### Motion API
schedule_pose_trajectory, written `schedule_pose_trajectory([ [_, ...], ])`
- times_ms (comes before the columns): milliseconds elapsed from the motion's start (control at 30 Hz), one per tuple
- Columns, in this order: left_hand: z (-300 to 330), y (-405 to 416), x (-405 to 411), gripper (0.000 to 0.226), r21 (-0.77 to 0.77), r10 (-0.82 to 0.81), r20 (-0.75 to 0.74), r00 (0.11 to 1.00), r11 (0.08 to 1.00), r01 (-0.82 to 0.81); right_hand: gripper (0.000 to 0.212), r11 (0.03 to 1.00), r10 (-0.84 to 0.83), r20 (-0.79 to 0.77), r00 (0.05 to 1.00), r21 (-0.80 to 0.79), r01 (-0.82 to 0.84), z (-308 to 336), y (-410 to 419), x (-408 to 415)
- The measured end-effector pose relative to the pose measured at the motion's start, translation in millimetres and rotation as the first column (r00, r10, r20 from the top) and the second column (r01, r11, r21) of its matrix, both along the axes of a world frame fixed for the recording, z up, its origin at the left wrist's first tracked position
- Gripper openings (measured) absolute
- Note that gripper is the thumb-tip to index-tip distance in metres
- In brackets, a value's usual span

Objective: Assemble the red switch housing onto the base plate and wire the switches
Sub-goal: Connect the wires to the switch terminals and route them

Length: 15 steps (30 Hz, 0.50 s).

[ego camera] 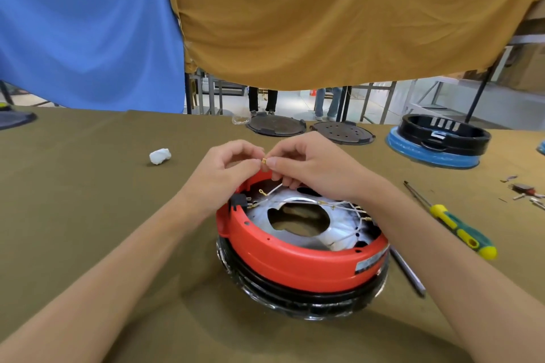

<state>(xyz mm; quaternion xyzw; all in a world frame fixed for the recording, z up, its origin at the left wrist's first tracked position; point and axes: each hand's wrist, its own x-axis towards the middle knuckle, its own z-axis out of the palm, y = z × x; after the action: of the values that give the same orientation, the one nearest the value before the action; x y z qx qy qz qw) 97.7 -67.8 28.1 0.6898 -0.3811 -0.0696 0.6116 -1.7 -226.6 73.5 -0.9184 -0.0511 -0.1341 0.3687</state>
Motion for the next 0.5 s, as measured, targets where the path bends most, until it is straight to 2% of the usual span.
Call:
schedule_pose_trajectory([
  [133,1,-1,-5,0.008,-0.075,-0.050,0.094,0.994,0.996,0.057,0.017,0.991,-0.025,0.027,0.999,0.132,0.021,-10,-7,-2],
  [233,2,-1,-7,0.003,-0.099,-0.026,0.135,0.990,0.994,0.040,0.015,0.991,-0.033,0.037,0.999,0.130,0.028,-13,-9,-4],
  [400,-1,-2,-7,0.008,-0.081,0.007,0.172,0.985,0.997,0.007,0.013,0.985,-0.038,0.054,0.998,0.170,0.028,-14,-7,-5],
  [500,-3,-1,-5,0.016,-0.064,0.005,0.170,0.985,0.998,0.006,0.012,0.991,-0.044,0.088,0.995,0.127,0.033,-14,-5,-5],
])
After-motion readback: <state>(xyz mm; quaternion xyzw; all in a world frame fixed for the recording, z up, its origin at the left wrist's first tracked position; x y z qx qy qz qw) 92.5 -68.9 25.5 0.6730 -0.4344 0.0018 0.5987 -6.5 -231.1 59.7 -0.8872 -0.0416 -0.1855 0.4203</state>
